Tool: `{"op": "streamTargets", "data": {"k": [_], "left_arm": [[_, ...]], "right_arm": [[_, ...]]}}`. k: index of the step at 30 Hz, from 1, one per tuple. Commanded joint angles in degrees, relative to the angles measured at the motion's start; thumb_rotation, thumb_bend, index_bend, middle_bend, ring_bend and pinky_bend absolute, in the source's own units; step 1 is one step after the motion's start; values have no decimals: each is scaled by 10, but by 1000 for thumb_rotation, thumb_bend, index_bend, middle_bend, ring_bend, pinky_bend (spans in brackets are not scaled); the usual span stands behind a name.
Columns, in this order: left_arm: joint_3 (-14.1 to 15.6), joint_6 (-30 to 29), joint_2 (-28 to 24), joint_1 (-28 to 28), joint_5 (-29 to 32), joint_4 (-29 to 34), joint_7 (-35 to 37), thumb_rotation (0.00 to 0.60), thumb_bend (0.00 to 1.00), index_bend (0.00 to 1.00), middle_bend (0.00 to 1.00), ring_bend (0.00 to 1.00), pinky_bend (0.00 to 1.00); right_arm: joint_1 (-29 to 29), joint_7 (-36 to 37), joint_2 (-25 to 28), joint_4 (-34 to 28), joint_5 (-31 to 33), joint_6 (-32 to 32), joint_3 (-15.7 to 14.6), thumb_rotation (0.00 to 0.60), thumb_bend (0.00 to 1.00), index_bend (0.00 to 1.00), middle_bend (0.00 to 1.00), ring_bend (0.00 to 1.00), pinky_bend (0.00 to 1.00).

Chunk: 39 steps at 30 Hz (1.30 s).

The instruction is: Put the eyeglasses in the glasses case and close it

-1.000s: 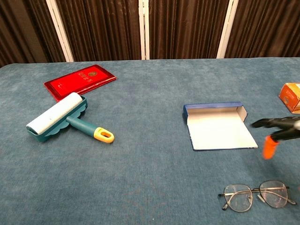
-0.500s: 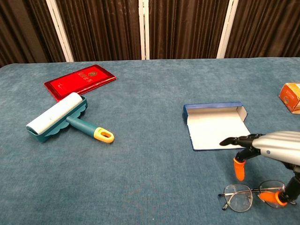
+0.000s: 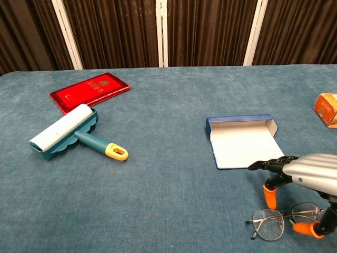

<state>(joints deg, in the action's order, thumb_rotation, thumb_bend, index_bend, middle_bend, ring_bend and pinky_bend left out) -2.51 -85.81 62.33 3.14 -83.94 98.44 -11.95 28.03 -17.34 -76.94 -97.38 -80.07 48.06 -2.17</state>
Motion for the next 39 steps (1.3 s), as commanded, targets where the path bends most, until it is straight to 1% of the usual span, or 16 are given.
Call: {"op": "streamTargets", "data": {"k": [1,10,14,18,24,34,39], "left_arm": [[0,0,0,0,0,0,0,600,0,0,0,0,0],[2,0,0,1,1,2,-2,600,0,0,0,0,0],[2,1,-1,1,1,2,0,600,0,0,0,0,0],[3,1,-1,1,0,2,1,600,0,0,0,0,0],[3,2,-1,2,1,2,-1,600,0,0,0,0,0],[4,2,-2,2,1,2,0,600,0,0,0,0,0],[4,2,-2,2,1,2,0,600,0,0,0,0,0]], "right_arm": [[1,-3,1,1,3,2,-3,600,242,449,0,0,0],[4,-18,1,5,8,3,-14,600,245,477,0,0,0],[3,-24,-3,14,7,10,-16,600,289,494,0,0,0],[1,-19,-5,21,3,16,-20,600,321,535,0,0,0],[1,0,-4,25,-12,27,-21,600,339,580,0,0,0],[2,14,-3,28,-17,33,-19,600,356,599,0,0,0],[3,12,-5,31,-15,31,-22,600,394,602,0,0,0]]}}
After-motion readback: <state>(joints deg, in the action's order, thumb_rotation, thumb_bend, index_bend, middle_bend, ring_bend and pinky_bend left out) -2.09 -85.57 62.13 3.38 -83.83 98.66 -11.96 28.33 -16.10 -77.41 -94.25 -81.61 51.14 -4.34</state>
